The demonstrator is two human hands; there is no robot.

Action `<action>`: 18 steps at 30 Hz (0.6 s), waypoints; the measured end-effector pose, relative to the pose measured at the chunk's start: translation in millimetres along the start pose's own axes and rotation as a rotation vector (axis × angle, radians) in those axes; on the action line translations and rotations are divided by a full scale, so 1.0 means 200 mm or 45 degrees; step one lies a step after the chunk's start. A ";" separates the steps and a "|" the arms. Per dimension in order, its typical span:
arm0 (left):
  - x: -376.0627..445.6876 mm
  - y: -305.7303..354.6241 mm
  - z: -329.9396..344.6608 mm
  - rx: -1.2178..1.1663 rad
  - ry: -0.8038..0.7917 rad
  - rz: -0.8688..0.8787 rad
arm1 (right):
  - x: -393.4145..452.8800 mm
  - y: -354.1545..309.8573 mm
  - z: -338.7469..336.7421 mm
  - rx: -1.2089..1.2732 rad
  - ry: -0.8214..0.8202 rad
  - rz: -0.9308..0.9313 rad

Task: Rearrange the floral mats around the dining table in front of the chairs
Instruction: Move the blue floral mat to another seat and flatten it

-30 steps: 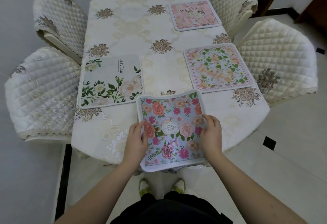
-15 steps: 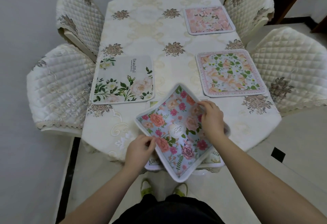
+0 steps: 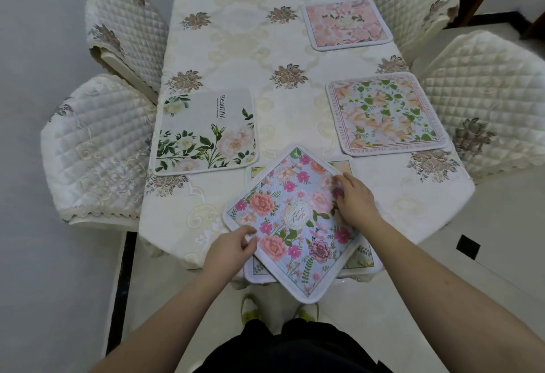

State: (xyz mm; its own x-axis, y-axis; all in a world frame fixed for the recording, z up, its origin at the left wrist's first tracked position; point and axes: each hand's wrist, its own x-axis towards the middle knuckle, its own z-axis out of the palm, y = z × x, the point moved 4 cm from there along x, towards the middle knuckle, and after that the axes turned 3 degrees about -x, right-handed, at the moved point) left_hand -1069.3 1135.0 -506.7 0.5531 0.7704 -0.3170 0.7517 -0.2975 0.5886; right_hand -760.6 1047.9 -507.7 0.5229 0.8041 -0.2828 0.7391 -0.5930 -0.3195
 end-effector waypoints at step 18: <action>0.50 0.08 -0.15 0.011 0.039 0.031 | -0.41 0.15 0.02 1.122 0.436 0.701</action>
State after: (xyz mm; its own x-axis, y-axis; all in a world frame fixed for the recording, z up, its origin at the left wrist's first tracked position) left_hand -1013.0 1224.2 -506.4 0.5598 0.7800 -0.2797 0.7414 -0.3207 0.5894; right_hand -783.5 964.8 -497.9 0.8799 0.3078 -0.3620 -0.1238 -0.5870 -0.8001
